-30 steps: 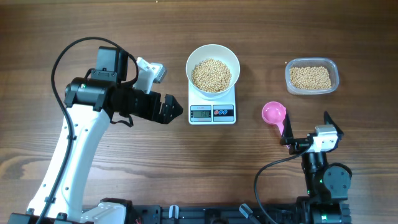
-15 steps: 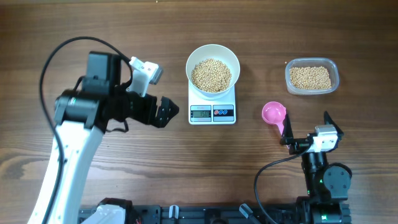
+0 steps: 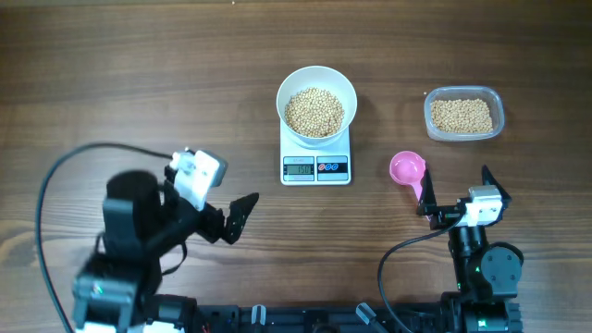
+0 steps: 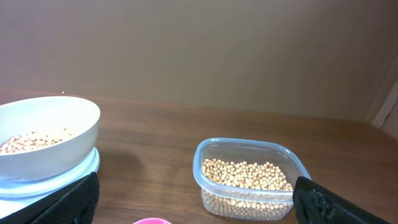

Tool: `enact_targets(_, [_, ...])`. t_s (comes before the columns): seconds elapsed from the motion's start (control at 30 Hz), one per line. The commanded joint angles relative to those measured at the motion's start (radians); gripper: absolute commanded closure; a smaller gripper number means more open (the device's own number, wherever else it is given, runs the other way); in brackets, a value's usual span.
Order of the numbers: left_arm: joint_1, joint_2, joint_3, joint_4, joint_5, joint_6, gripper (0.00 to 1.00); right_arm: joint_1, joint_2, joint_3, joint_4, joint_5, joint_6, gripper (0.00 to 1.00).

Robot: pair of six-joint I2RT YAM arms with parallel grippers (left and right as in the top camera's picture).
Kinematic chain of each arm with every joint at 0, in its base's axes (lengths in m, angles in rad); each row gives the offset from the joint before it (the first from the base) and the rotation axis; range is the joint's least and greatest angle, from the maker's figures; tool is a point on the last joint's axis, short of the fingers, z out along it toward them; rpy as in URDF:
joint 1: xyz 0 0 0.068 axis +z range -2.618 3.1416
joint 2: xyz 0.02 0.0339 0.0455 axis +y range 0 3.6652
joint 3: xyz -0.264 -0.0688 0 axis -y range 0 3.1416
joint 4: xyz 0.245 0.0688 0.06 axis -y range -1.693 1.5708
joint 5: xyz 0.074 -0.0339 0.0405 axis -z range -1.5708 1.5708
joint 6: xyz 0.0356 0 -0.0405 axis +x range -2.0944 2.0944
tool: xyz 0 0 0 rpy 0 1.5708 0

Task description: Scoop item into bowl and weigh 150g on scale

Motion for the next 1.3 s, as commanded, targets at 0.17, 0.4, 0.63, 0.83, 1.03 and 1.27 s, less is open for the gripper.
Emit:
enact_targets(0.17, [0.008, -0.269, -0.328, 0.285, -0.136, -0.285, 0.0, -0.006, -0.011, -0.001, 0.003, -0.006, 0.001, 0.0])
enact_targets(0.4, [0.053, -0.403, -0.54, 0.535, -0.144, -0.303, 0.0, -0.006, -0.011, -0.001, 0.003, -0.006, 0.001, 0.0])
enact_targets(0.63, [0.094, -0.53, -0.702, 0.694, -0.177, -0.376, 0.0, -0.006, -0.011, -0.001, 0.003, -0.006, 0.001, 0.0])
enact_targets(0.83, [0.109, -0.597, -0.722, 0.694, -0.243, -0.403, 0.0, -0.006, -0.011, -0.001, 0.003, -0.006, 0.001, 0.0])
enact_targets(1.03, [0.116, -0.668, -0.766, 0.681, -0.291, -0.403, 0.0, -0.006, -0.011, -0.001, 0.003, -0.006, 0.001, 0.0])
enact_targets(1.27, [0.116, -0.674, -0.766, 0.663, -0.312, -0.395, 0.0, -0.006, -0.011, -0.001, 0.003, -0.006, 0.0, 0.0])
